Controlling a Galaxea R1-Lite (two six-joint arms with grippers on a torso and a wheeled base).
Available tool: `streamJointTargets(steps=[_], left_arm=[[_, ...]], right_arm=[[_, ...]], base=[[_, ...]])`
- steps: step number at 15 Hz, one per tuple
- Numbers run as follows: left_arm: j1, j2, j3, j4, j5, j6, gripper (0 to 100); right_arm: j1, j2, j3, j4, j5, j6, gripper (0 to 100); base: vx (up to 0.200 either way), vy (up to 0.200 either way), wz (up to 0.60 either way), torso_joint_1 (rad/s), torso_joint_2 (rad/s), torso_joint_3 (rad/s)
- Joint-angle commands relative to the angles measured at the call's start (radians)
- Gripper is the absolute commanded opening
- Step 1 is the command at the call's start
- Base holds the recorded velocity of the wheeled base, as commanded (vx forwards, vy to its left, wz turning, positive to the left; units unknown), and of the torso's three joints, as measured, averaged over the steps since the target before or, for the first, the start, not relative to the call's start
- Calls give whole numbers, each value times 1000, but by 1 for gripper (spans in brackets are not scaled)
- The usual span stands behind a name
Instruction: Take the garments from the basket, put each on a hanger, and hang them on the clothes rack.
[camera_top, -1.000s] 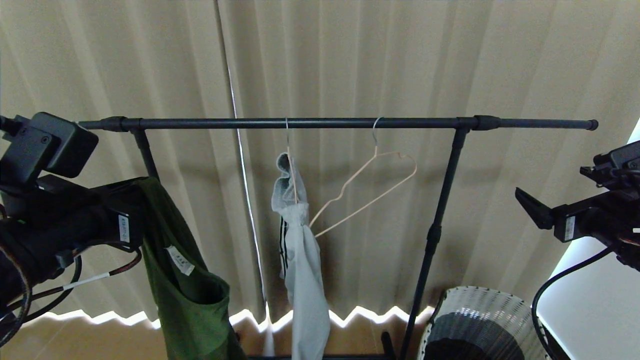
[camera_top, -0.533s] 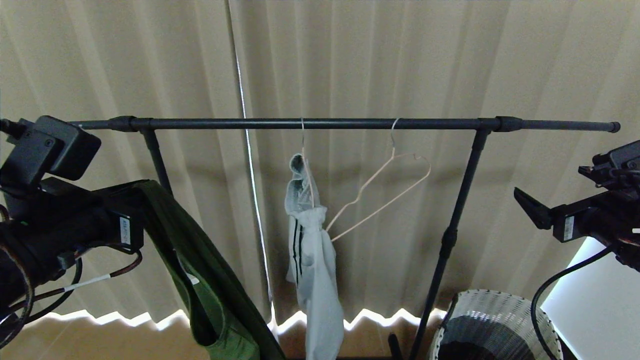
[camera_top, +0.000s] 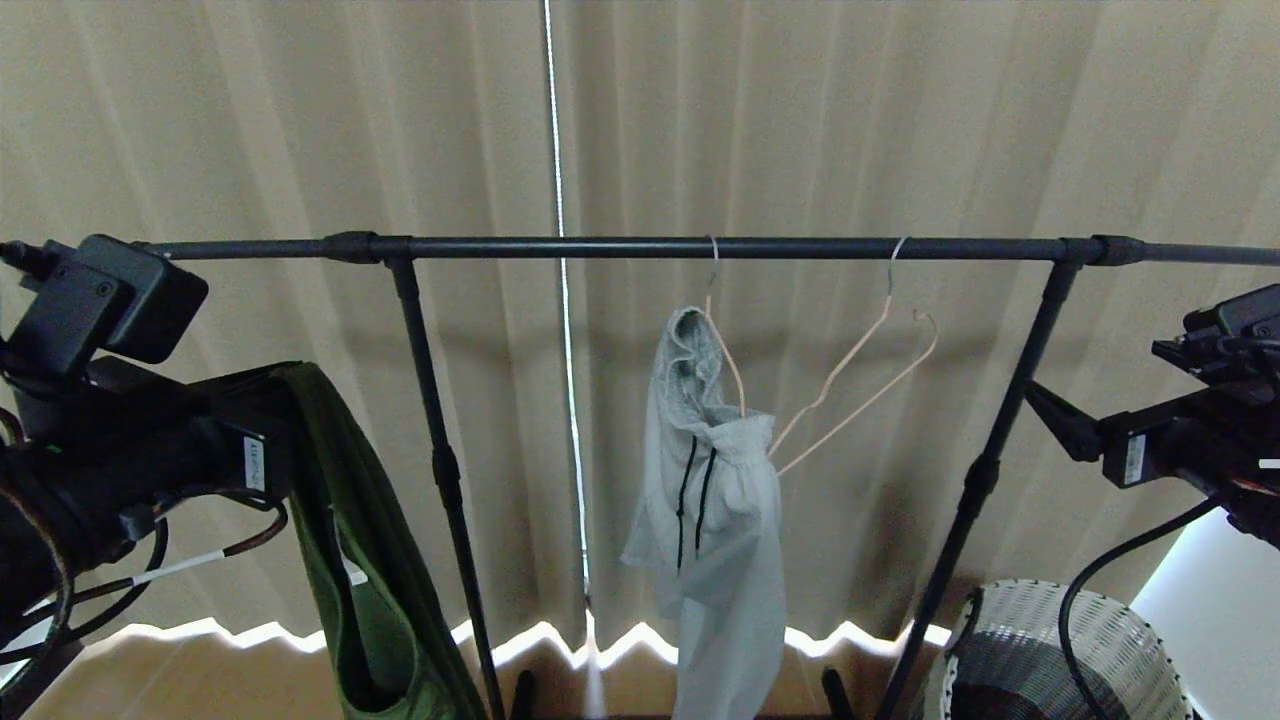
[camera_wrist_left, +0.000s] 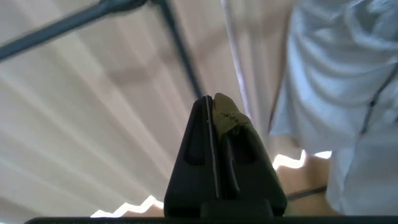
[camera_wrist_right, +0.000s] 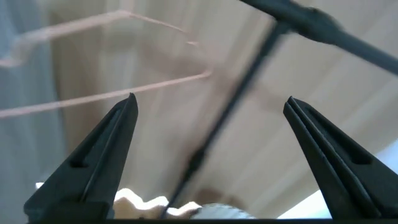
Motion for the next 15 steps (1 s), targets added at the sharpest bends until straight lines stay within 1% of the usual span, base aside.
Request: streamJointTargets(steps=[1, 2, 4, 6, 7, 8, 9, 10, 11, 12, 15], left_arm=[[-1, -4, 12, 0, 0, 1, 0], [-1, -2, 22, 0, -3, 1, 0], [8, 1, 32, 0, -38, -1, 0], [19, 0, 37, 0, -52, -2, 0], [19, -2, 38, 0, -57, -2, 0], [19, -4, 37, 0, -55, -4, 0], [19, -4, 37, 0, -55, -4, 0], [19, -4, 37, 0, -55, -2, 0], [19, -4, 37, 0, -55, -2, 0], [19, -4, 37, 0, -57, -2, 0], [17, -5, 42, 0, -57, -1, 0]], right_arm=[[74, 7, -26, 21, -1, 28, 100], [117, 13, -46, 64, -3, 56, 100], [220, 42, -152, 205, -10, 177, 100], [258, 90, -261, 319, -19, 261, 100], [261, 145, -342, 391, -24, 304, 100], [267, 177, -385, 421, -39, 320, 100], [276, 208, -417, 441, -72, 323, 100], [280, 220, -428, 448, -87, 323, 100], [293, 260, -459, 458, -139, 321, 100], [303, 297, -480, 458, -167, 323, 100], [303, 384, -528, 457, -199, 324, 100]], base=[[0, 0, 0, 0, 0, 0], [0, 0, 0, 0, 0, 0], [0, 0, 0, 0, 0, 0], [0, 0, 0, 0, 0, 0], [0, 0, 0, 0, 0, 0], [0, 0, 0, 0, 0, 0], [0, 0, 0, 0, 0, 0], [0, 0, 0, 0, 0, 0], [0, 0, 0, 0, 0, 0], [0, 0, 0, 0, 0, 0], [0, 0, 0, 0, 0, 0]])
